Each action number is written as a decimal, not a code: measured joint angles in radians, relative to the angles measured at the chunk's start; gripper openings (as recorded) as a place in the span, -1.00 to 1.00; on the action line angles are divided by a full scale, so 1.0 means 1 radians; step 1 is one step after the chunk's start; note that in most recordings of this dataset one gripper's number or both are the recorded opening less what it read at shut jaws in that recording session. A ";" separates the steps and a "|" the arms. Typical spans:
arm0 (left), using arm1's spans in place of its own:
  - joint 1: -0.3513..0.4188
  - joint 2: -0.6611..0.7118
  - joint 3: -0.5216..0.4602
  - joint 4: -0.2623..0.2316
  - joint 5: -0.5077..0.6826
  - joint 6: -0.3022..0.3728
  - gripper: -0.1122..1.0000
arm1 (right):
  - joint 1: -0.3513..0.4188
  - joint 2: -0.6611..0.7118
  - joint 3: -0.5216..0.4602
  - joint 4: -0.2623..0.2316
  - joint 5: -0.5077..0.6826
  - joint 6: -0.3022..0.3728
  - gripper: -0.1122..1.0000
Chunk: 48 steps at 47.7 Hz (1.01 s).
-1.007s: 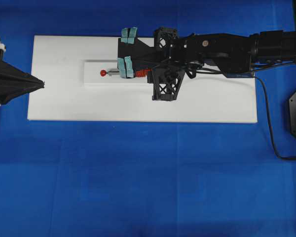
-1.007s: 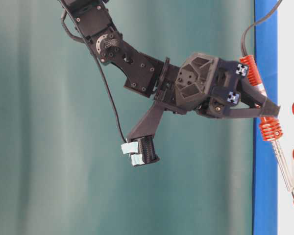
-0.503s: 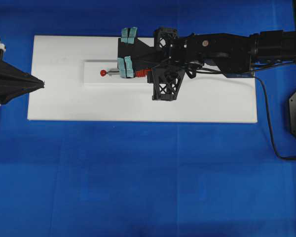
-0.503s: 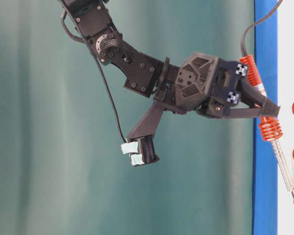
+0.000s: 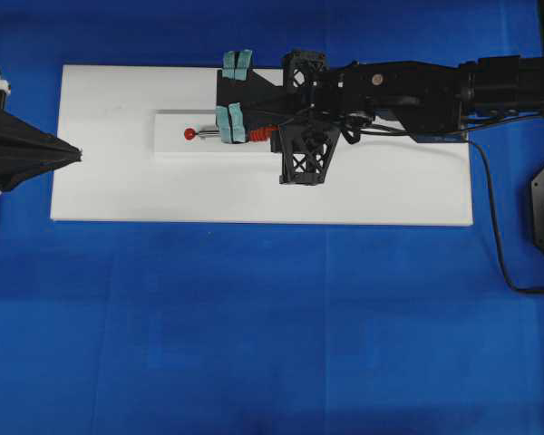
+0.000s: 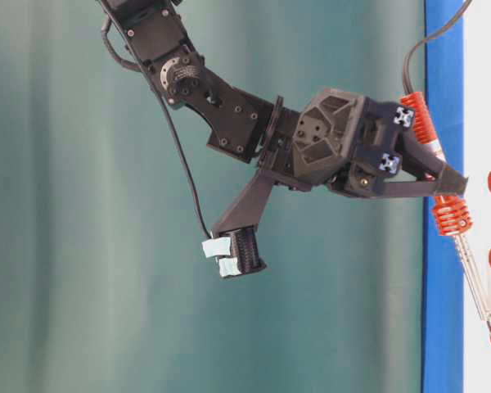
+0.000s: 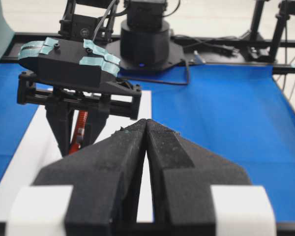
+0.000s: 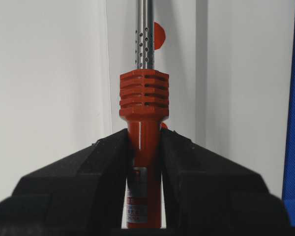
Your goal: Touch the tip of the soldering iron to the mark.
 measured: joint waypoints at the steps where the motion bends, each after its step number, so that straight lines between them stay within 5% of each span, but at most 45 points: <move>1: 0.000 0.000 0.000 0.000 0.000 0.000 -0.76 | 0.000 0.000 0.000 0.000 0.000 0.000 -0.68; 48: 0.000 0.000 0.006 0.000 0.000 0.000 -0.76 | -0.012 -0.158 -0.049 -0.029 0.137 -0.003 -0.68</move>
